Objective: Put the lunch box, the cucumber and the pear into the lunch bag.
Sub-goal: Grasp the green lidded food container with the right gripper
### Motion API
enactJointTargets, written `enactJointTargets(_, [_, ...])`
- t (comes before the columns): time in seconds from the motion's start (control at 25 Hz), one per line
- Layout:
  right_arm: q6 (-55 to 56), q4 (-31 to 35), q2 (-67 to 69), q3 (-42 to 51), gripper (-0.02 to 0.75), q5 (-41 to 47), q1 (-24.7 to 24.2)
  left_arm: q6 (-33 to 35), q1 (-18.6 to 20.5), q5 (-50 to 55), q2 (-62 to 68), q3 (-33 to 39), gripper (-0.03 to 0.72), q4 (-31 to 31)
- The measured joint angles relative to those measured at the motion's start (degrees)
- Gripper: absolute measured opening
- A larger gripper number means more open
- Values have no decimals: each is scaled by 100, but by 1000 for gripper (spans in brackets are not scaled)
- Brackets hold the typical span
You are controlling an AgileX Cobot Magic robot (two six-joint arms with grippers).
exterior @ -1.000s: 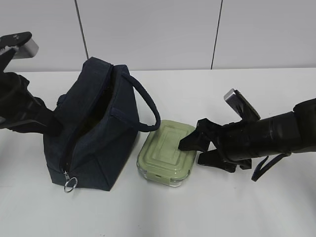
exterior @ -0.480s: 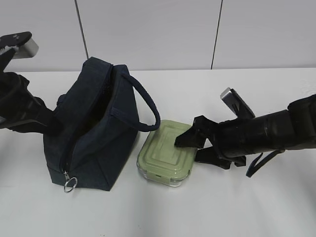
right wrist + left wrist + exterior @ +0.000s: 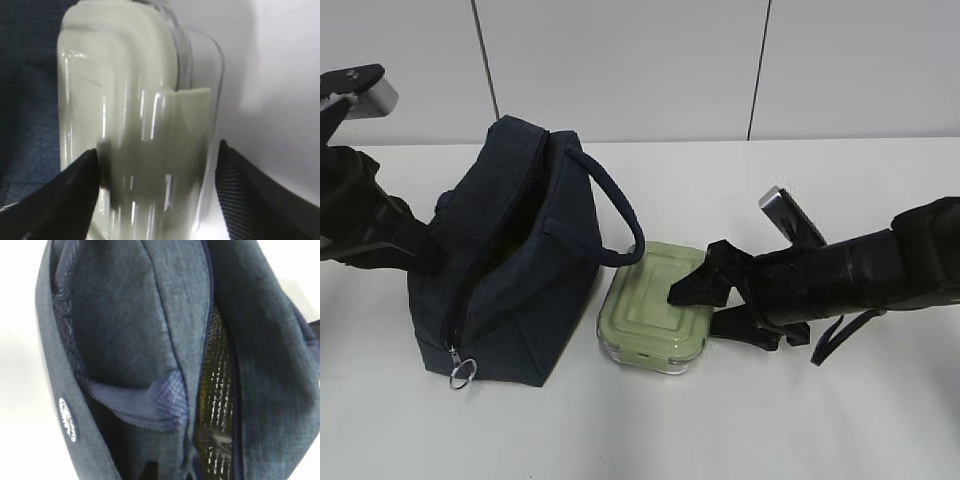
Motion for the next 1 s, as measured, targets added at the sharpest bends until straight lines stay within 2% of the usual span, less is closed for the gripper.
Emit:
enactJointTargets(0.24, [0, 44, 156, -23, 531, 209, 0, 0, 0, 0, 0, 0, 1, 6])
enactJointTargets(0.4, [56, 121, 156, -30, 337, 299, 0, 0, 0, -2, 0, 0, 1, 20])
enactJointTargets(0.44, [56, 121, 156, -30, 316, 299, 0, 0, 0, -2, 0, 0, 1, 32])
enactJointTargets(0.8, [108, 110, 120, -30, 308, 271, 0, 0, 0, -6, 0, 0, 1, 42])
enactJointTargets(1.0, [62, -84, -234, -30, 306, -194, -2, 0, 0, -6, 0, 0, 1, 59])
